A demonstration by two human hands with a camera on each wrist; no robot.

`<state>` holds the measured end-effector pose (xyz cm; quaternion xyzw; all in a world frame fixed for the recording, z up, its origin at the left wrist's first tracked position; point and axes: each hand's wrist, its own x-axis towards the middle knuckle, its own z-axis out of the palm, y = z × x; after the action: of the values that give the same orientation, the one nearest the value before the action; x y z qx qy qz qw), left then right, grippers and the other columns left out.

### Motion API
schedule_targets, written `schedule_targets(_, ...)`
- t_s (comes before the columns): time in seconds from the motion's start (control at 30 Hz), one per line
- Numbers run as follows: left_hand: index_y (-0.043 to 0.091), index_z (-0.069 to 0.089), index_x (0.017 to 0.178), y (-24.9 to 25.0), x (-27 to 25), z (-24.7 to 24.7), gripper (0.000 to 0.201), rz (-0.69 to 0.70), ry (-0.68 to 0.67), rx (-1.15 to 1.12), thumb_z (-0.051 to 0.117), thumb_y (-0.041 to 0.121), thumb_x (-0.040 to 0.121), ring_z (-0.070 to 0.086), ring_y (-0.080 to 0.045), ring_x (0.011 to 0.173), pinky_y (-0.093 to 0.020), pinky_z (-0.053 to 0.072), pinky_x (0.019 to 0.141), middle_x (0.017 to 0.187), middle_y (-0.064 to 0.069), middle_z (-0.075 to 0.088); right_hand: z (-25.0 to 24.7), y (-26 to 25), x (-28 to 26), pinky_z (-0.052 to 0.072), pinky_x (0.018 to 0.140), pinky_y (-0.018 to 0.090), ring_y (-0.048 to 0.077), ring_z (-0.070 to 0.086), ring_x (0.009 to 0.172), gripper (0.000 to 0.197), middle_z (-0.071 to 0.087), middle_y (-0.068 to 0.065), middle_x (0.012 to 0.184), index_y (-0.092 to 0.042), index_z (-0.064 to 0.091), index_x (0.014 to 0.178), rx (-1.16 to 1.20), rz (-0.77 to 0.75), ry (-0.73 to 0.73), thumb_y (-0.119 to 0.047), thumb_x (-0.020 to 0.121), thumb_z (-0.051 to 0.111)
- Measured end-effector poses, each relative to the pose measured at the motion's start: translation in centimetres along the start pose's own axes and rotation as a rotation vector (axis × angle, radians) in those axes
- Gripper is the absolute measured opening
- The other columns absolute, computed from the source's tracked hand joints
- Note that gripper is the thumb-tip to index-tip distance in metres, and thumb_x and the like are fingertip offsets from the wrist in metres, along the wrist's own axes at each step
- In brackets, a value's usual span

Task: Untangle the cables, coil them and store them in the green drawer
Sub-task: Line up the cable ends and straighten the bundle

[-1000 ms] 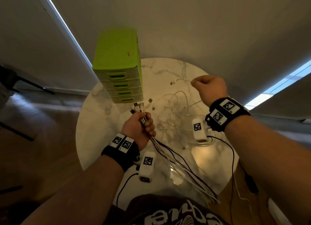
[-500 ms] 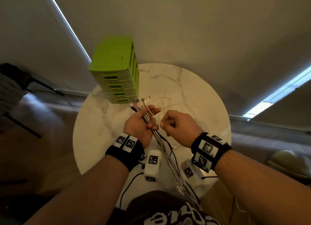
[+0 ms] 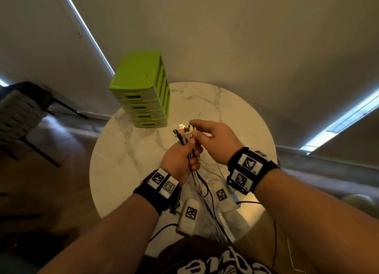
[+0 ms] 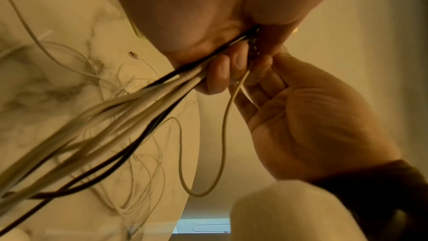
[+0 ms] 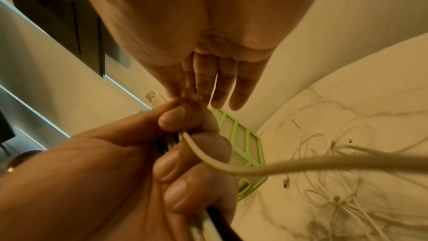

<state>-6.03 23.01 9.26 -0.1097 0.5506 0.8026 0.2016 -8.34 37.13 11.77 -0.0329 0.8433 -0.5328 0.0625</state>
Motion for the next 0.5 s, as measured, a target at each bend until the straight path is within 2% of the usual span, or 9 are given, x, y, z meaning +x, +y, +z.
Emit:
schedule_targets(0.07, 0.012, 0.058, 0.109, 0.1, -0.1, -0.1, 0.021, -0.002, -0.013, 0.001, 0.04, 0.022, 0.109, 0.029, -0.012, 0.052, -0.028, 0.025, 0.051, 0.065, 0.0, 0.049, -0.1, 0.1, 0.3, 0.044, 0.096, 0.014, -0.006, 0.063, 0.103, 0.048, 0.066, -0.018, 0.111, -0.033, 0.055, 0.143, 0.028, -0.023, 0.013, -0.027, 0.097, 0.066)
schedule_targets(0.13, 0.012, 0.057, 0.1, 0.3, -0.1, -0.5, 0.022, -0.007, -0.025, 0.005, 0.04, 0.024, 0.109, 0.03, -0.012, 0.051, -0.026, 0.025, 0.049, 0.066, -0.001, 0.048, -0.2, 0.2, 0.6, 0.045, 0.1, 0.017, -0.002, 0.062, 0.109, 0.052, 0.065, -0.015, 0.11, -0.03, 0.053, 0.145, 0.051, -0.029, -0.013, -0.026, 0.095, 0.069)
schedule_targets(0.2, 0.012, 0.057, 0.095, 0.4, -0.2, -0.8, 0.025, -0.019, -0.032, 0.018, 0.04, 0.025, 0.109, 0.032, -0.012, 0.052, -0.025, 0.026, 0.048, 0.066, -0.002, 0.048, -0.1, 0.2, 0.8, 0.048, 0.1, 0.023, -0.003, 0.063, 0.105, 0.042, 0.068, -0.013, 0.108, -0.029, 0.064, 0.135, 0.033, -0.032, -0.024, -0.027, 0.094, 0.071)
schedule_targets(0.3, 0.01, 0.058, 0.095, 0.5, -0.3, -1.2, 0.027, -0.019, -0.046, 0.032, 0.04, 0.025, 0.109, 0.039, -0.014, 0.056, -0.026, 0.031, 0.049, 0.065, -0.002, 0.049, 0.1, 0.1, 0.9, 0.051, 0.091, 0.023, -0.001, 0.067, 0.093, 0.028, 0.072, -0.011, 0.1, -0.029, 0.072, 0.119, 0.056, -0.048, 0.004, -0.024, 0.092, 0.074)
schedule_targets(0.4, 0.009, 0.057, 0.095, 0.4, -0.2, -1.3, 0.027, -0.012, -0.037, 0.052, 0.041, 0.025, 0.109, 0.045, -0.017, 0.061, -0.03, 0.04, 0.053, 0.064, -0.001, 0.05, 0.7, 0.2, 1.0, 0.059, 0.083, 0.032, 0.014, 0.073, 0.08, 0.013, 0.075, -0.005, 0.101, -0.023, 0.074, 0.105, 0.155, -0.035, 0.009, -0.019, 0.092, 0.073)
schedule_targets(0.5, 0.01, 0.054, 0.096, 0.3, -0.1, -1.5, 0.024, -0.007, -0.063, -0.001, 0.04, 0.024, 0.109, 0.045, -0.019, 0.063, -0.031, 0.047, 0.059, 0.064, -0.001, 0.044, 1.2, 0.2, 1.0, 0.057, 0.08, 0.024, 0.011, 0.072, 0.089, 0.013, 0.075, -0.005, 0.105, -0.022, 0.074, 0.104, 0.168, -0.03, 0.028, -0.018, 0.092, 0.073)
